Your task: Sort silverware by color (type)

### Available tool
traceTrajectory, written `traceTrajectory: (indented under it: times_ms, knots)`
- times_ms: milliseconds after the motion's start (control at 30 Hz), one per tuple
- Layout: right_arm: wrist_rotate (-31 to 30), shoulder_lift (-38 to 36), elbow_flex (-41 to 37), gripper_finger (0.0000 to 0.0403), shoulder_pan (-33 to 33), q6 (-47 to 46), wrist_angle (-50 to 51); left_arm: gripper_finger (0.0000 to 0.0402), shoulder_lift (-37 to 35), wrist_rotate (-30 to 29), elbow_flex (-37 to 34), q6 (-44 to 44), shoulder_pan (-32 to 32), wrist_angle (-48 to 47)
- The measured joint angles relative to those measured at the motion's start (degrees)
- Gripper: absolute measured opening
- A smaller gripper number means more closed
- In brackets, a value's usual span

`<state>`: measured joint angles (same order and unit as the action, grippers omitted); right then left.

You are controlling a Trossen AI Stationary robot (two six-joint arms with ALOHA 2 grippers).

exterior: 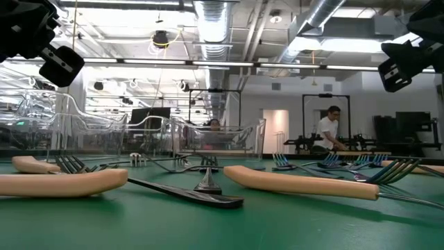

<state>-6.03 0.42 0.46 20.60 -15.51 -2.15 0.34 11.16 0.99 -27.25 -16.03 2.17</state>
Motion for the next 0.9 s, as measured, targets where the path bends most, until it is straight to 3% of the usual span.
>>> traceTrajectory:
  times_ms: [300,400,567,733,900]
  knots:
    - [-0.01,-0.01,-0.01,0.0191,0.01,0.0,0.0,0.0,0.0,-2.11,-0.02,1.45,-0.01,0.49]
    - [-0.02,-0.01,0.0,0.0191,0.01,0.0,0.0,0.0,-0.01,-9.51,-0.02,4.03,-0.02,1.38]
    - [0.0,-0.01,-0.01,0.0191,0.01,0.0,0.0,0.0,0.0,-27.75,-0.02,3.56,-0.02,2.92]
    - [-2.95,-0.02,0.0,0.0191,-0.65,0.02,-0.12,0.0,-0.02,-44.81,0.0,-3.96,-0.02,5.75]
    - [-4.15,-0.01,0.01,0.0191,-2.05,1.45,-0.18,0.0,-0.02,-53.54,-0.02,-16.15,0.0,6.07]
